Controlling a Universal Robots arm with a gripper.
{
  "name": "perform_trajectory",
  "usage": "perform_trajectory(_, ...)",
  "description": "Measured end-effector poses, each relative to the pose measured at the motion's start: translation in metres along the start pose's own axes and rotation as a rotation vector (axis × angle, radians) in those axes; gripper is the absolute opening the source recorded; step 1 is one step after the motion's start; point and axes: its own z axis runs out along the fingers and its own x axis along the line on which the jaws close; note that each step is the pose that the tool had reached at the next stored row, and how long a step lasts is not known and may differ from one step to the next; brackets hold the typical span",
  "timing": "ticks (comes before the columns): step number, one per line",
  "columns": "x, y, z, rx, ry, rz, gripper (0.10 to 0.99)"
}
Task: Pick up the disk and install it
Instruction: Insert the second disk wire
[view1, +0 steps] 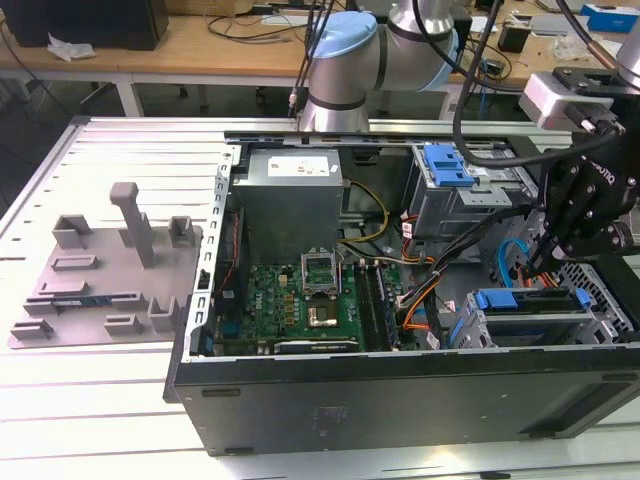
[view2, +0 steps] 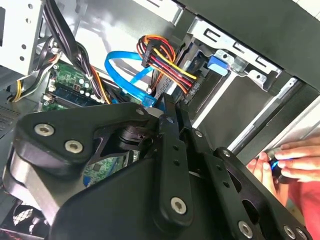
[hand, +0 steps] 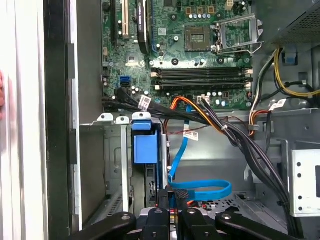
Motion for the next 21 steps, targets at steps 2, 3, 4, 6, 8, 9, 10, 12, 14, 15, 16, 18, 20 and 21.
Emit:
perform_trajectory(2,0.001,-0.0001,0.0008,0.01,-0.0033,0.0,0.161)
perform_trajectory(3,0.0015,-0.0001,0.0012,0.017,-0.0047,0.0,0.161)
perform_trajectory(4,0.0018,-0.0001,0.0015,0.019,-0.0051,0.001,0.161)
perform_trajectory(6,0.0021,0.0002,0.0016,0.02,-0.0049,0.002,0.161)
perform_trajectory(8,0.0022,0.0009,0.0018,0.021,-0.0065,0.003,0.161)
perform_trajectory(9,0.0023,0.0013,0.0018,0.021,-0.0077,0.003,0.161)
perform_trajectory(10,0.0026,0.002,0.0019,0.022,-0.01,0.004,0.161)
perform_trajectory(12,0.0038,0.0023,0.0021,0.022,-0.0118,0.004,0.161)
perform_trajectory(14,0.0066,0.0026,0.0022,0.022,-0.0135,0.004,0.161)
perform_trajectory(15,0.0077,0.0029,0.0024,0.022,-0.0142,0.004,0.161)
perform_trajectory(16,0.0094,0.0035,0.0025,0.022,-0.0153,0.004,0.161)
perform_trajectory(18,0.0109,0.0043,0.0026,0.022,-0.016,0.004,0.161)
perform_trajectory(20,0.011,0.0049,0.0027,0.022,-0.016,0.004,0.161)
perform_trajectory(21,0.0111,0.0051,0.0027,0.022,-0.0161,0.004,0.161)
